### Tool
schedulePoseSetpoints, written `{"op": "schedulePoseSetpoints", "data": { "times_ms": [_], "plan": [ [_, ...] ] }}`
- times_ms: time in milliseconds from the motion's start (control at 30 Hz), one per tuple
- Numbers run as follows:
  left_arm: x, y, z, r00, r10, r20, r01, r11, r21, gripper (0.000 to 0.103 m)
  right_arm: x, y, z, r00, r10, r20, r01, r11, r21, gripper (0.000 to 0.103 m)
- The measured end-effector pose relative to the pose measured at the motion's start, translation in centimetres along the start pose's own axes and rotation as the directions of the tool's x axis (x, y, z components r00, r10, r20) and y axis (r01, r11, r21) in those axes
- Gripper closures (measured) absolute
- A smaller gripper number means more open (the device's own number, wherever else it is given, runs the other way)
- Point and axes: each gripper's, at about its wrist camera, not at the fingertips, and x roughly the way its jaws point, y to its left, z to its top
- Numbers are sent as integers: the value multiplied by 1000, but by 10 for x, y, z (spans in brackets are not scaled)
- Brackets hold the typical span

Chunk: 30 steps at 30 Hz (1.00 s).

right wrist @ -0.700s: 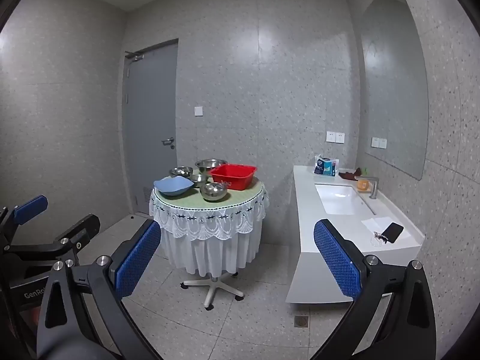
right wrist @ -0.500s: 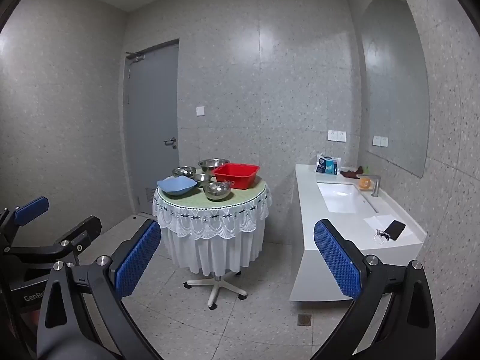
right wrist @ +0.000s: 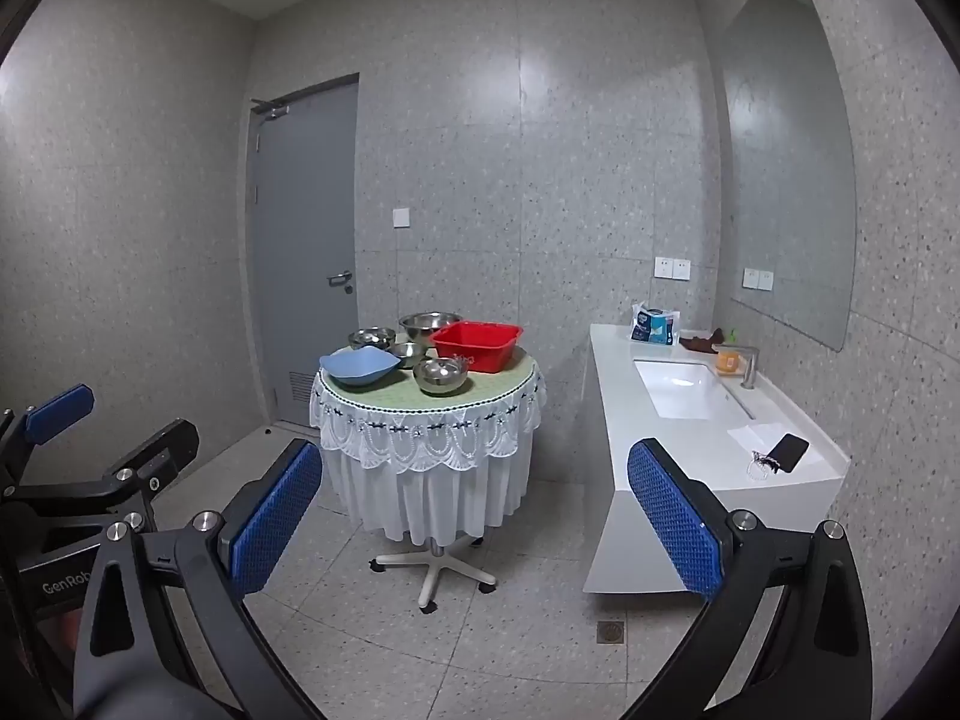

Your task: Organize plates and bowls

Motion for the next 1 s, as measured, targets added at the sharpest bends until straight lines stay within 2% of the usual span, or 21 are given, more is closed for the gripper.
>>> {"op": "schedulePoseSetpoints", "data": {
  "times_ms": [300, 1000],
  "plan": [
    [-7, 13, -2, 1000, -15, 4, 15, 1000, 1, 1, -11, 14, -11, 1000, -12, 5, 12, 1000, 3, 0],
    [-21, 12, 0, 1000, -19, 16, 19, 1000, 7, 1, -18, 12, 4, 1000, -28, -5, 28, 1000, 12, 0]
  ]
}}
